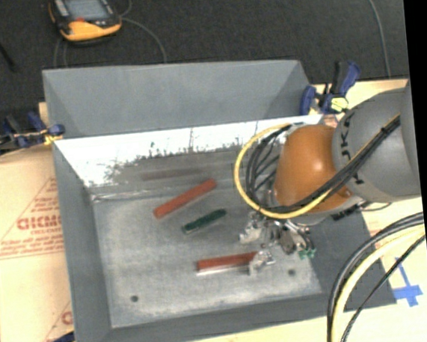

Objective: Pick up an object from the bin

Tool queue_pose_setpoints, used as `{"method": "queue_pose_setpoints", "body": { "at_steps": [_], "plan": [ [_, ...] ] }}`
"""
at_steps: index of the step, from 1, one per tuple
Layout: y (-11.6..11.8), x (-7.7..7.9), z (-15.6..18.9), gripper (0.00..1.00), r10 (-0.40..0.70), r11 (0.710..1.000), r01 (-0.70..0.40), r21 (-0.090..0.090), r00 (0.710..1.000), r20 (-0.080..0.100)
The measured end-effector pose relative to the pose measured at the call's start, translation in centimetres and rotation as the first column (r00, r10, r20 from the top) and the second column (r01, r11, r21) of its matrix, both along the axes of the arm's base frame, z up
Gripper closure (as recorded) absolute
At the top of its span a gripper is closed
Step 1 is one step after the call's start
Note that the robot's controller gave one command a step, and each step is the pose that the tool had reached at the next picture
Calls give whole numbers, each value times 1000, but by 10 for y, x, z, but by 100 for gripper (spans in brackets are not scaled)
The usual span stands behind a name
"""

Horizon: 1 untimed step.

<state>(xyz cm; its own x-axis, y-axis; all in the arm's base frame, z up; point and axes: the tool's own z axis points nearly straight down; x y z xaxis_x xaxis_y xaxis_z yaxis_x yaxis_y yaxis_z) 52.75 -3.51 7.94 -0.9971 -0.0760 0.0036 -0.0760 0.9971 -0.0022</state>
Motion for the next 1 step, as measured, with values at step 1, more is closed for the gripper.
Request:
{"method": "queue_pose_setpoints", "body": {
  "at_steps": [1],
  "plan": [
    [0, 0, 0, 100, 1, 1000, -1, 0, 1000, 0]
  ]
}}
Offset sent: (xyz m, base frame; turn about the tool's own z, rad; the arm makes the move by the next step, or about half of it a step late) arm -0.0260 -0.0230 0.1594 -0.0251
